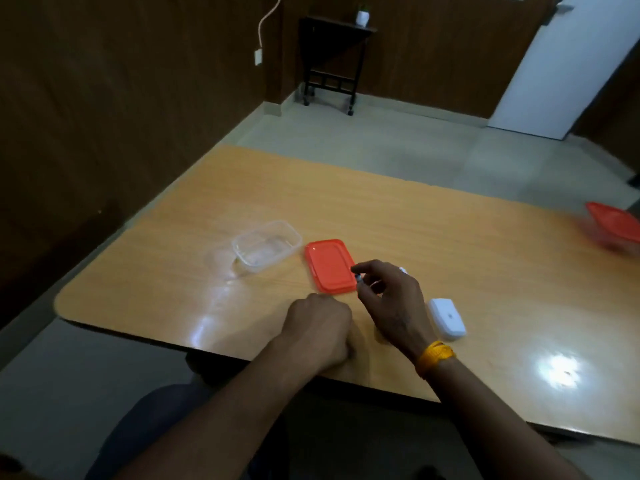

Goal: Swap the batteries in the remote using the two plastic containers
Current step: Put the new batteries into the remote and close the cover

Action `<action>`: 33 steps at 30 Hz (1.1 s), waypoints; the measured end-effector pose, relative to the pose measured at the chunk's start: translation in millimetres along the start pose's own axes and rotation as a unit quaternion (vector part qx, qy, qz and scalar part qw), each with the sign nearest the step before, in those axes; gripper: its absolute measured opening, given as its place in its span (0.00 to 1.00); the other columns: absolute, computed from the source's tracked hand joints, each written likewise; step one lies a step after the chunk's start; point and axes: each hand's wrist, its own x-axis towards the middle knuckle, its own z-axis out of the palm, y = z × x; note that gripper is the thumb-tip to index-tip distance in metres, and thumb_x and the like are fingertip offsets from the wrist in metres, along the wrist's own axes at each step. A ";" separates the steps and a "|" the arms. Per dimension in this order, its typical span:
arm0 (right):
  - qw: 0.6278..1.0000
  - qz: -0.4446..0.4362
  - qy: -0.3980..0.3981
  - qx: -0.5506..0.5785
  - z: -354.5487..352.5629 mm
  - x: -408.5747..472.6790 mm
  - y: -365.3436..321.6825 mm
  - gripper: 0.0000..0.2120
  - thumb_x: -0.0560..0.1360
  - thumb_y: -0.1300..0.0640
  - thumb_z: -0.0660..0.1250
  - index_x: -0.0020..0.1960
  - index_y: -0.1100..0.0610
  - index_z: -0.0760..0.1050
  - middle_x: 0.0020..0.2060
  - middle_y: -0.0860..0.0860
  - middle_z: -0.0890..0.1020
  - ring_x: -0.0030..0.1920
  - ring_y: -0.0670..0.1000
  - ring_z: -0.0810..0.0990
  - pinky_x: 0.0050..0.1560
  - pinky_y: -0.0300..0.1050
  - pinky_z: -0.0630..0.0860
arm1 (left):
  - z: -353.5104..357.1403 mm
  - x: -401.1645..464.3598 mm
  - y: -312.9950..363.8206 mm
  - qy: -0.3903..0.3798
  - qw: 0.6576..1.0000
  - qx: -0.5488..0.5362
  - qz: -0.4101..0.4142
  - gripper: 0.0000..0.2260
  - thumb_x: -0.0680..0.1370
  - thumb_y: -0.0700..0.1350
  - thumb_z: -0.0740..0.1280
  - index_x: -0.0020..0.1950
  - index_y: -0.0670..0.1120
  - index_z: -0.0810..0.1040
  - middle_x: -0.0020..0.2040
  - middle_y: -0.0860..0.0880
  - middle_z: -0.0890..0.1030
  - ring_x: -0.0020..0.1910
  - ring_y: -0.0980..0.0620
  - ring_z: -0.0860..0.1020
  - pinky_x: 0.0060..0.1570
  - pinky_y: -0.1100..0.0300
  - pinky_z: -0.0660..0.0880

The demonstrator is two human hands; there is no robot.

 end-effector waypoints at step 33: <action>0.982 0.135 -0.052 -0.125 -61.8 -27.3 51.0 0.04 0.72 0.54 0.77 0.42 0.55 0.85 0.39 0.51 0.85 0.44 0.56 0.82 0.43 0.46 0.75 | 15.4 56.2 43.9 0.086 0.985 -0.107 0.102 0.37 0.72 0.58 0.77 0.78 0.48 0.71 0.80 0.48 0.70 0.75 0.46 0.73 0.67 0.49 0.74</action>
